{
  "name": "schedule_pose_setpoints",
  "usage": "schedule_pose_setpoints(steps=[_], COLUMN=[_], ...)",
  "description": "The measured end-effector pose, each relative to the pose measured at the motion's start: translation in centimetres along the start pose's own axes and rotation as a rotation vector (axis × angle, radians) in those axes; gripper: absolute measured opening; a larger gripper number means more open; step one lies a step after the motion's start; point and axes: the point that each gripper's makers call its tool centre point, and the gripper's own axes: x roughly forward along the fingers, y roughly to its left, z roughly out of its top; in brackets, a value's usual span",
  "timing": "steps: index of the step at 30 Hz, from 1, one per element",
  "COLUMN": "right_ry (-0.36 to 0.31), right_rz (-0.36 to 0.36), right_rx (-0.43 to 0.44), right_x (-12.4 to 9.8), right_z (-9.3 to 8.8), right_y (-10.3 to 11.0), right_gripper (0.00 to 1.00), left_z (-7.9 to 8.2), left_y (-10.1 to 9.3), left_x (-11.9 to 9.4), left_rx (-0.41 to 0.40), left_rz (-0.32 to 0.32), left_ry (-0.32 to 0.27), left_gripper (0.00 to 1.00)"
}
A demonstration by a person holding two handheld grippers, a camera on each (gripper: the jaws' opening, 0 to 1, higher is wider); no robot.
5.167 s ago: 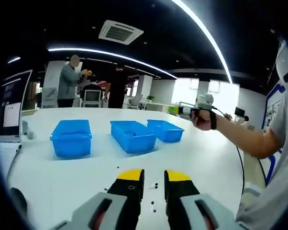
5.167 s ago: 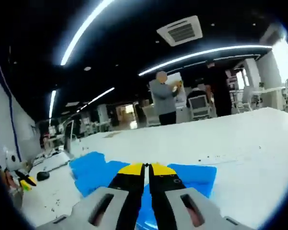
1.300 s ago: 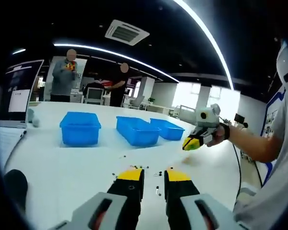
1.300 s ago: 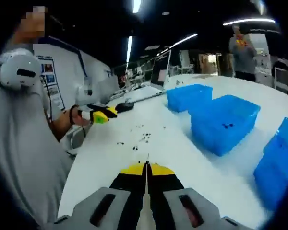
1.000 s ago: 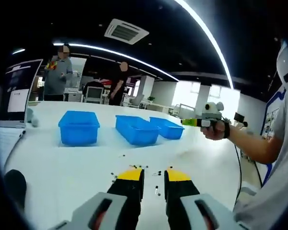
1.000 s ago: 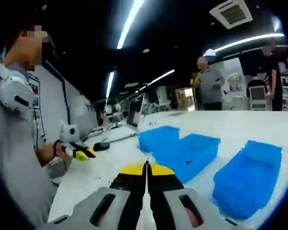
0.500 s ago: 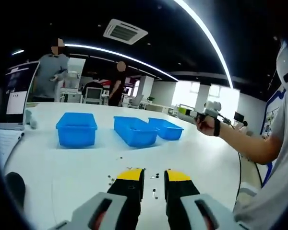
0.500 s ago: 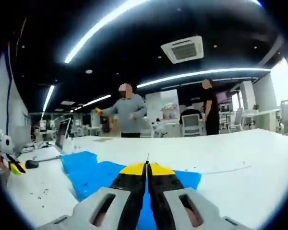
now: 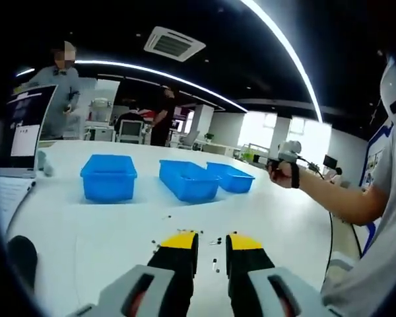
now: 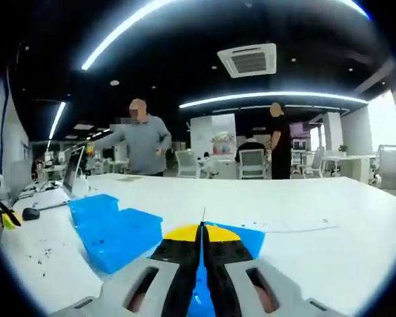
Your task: Pick up the resistors one by one and place each resistor into its matching bin, sorting the parts by color and model until every resistor is separated into the correct bin for its type
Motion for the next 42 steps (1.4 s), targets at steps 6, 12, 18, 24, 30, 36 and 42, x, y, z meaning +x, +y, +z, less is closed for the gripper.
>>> schedule_pose_setpoints(steps=[6, 12, 18, 24, 30, 36, 42], right_ry=[0.042, 0.020, 0.024, 0.006, -0.001, 0.205, 0.420], right_rz=[0.013, -0.003, 0.064, 0.139, 0.310, 0.614, 0.830], right_rx=[-0.033, -0.021, -0.057, -0.175, -0.307, -0.447, -0.588], right_x=[0.8, 0.8, 0.6, 0.6, 0.2, -1.6, -4.2], right_z=[-0.9, -0.4, 0.5, 2.8, 4.9, 1.3, -3.9], right_y=[-0.1, -0.7, 1.4, 4.3, 9.6, 18.4, 23.9], right_gripper=[0.17, 0.25, 0.24, 0.24, 0.19, 0.17, 0.17], left_z=[0.4, 0.4, 1.1, 1.9, 1.1, 0.4, 0.3], left_y=[-0.6, 0.0, 1.8, 3.4, 2.2, 0.5, -0.3], left_x=[0.3, 0.0, -1.0, -1.5, -0.7, 0.6, 0.9], left_rx=[0.011, 0.008, 0.019, 0.023, 0.085, 0.091, 0.091], left_rz=[-0.018, 0.004, 0.056, 0.102, 0.071, 0.028, 0.014], left_ry=[-0.005, -0.008, -0.019, -0.034, 0.016, 0.038, 0.042], left_gripper=[0.20, 0.20, 0.20, 0.20, 0.20, 0.20, 0.20])
